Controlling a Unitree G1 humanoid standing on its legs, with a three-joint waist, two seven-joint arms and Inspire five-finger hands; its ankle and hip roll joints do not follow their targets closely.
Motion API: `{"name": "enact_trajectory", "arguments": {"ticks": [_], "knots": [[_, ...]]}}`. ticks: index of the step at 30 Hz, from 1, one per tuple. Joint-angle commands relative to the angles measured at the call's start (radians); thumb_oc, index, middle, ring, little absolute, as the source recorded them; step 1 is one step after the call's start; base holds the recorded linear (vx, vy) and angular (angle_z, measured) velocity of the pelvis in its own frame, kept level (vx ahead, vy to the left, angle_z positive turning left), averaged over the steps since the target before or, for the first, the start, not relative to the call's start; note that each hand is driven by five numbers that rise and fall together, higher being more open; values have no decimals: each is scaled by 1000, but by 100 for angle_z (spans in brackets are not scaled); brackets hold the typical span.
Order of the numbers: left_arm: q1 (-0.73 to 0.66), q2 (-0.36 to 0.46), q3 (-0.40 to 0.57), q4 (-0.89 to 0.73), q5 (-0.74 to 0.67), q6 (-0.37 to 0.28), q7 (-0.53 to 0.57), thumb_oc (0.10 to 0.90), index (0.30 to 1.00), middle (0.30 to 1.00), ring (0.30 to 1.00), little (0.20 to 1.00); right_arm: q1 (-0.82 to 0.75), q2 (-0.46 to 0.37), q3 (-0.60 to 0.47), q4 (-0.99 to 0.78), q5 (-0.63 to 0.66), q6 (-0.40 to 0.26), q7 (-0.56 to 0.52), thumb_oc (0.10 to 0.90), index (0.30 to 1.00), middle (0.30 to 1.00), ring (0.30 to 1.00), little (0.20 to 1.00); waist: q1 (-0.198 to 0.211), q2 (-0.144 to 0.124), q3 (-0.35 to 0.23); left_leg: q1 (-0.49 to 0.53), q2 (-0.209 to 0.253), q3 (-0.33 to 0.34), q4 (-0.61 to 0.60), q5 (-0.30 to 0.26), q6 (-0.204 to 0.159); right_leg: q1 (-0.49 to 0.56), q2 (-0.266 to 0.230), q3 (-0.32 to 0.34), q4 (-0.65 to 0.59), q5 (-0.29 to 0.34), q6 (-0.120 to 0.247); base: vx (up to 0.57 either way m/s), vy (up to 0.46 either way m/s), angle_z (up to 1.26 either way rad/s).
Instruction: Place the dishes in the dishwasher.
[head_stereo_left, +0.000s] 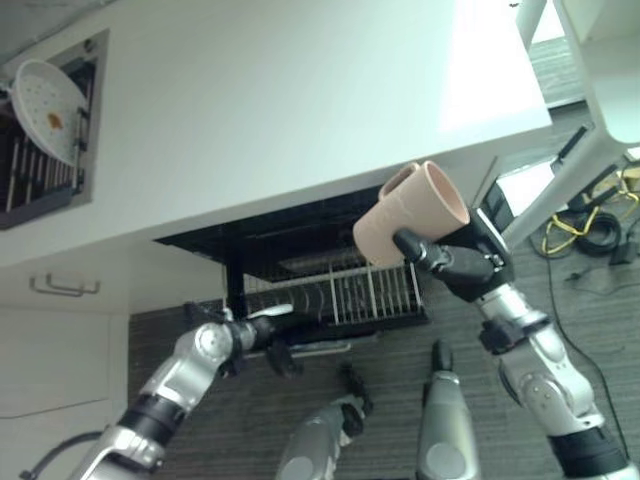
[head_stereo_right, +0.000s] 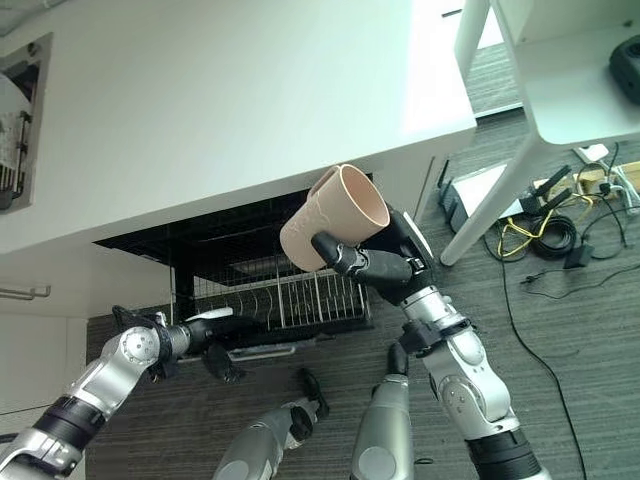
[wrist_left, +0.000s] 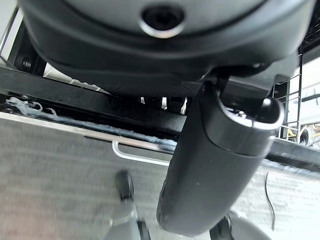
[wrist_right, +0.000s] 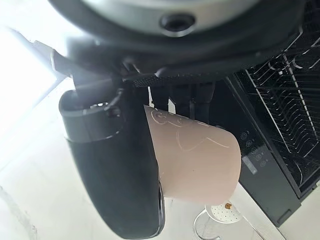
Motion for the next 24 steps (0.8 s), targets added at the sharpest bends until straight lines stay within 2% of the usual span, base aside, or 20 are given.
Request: {"name": "enact_trajectory", "arguments": {"ticks": [1,6,8,12,15,16,18,21,24], "knots": [[84,30,-5,-58,-39,3,-121,800,900,900,900,900,-40,51,-46,-179,-28,-64,38,400,300,300,300,300,18,-37,-67,-58,18,-92,128,-121,-31,9,-7,-47,21,-76,61,-15,-27,20],[98,51,21,-114,5,1,-133,800,900,900,900,900,-29,56,-40,-176,-52,-65,29,400,300,300,300,300,36,-34,-74,-56,13,-99,128,-125,-28,19,-15,-63,21,-78,67,-8,-29,19],[103,71,47,-144,-36,-21,-109,800,900,900,900,900,-18,50,-32,-154,-70,-29,3,400,300,300,300,300,45,-36,-79,-54,13,-100,128,-126,-28,26,-20,-71,21,-79,70,0,-15,17],[121,101,88,-185,-34,-6,-170,800,900,900,900,900,19,54,-33,-101,-119,-25,5,400,300,300,300,300,54,-44,-84,-50,14,-104,128,-125,-25,37,-25,-85,21,-76,74,3,-21,10],[128,107,104,-200,-70,24,-167,800,900,900,900,900,38,56,-21,-56,-91,47,-20,400,300,300,300,300,57,-49,-84,-49,17,-103,128,-124,-23,43,-26,-94,21,-76,75,-4,1,16],[130,113,113,-208,-73,18,-152,800,900,900,900,900,52,61,-17,-32,-59,60,-33,400,300,300,300,300,57,-51,-83,-48,20,-101,128,-124,-23,45,-25,-97,21,-76,74,-11,10,12],[134,125,126,-218,-82,18,-116,800,900,900,900,900,66,63,-15,-3,-99,39,-15,400,300,300,300,300,57,-56,-82,-51,22,-103,128,-123,-23,45,-24,-99,21,-76,76,-23,5,7],[138,145,161,-241,-150,-48,43,800,900,900,900,900,88,59,-8,40,-136,40,-17,400,300,300,300,300,63,-72,-75,-47,23,-109,128,-125,-20,55,-25,-107,21,-77,79,-30,-21,12],[134,143,201,-272,-191,-119,160,800,900,900,900,900,93,64,-1,106,-200,5,14,400,300,300,300,300,80,-87,-77,-51,25,-118,128,-122,-19,61,-23,-115,21,-79,78,-24,-33,11]]}}
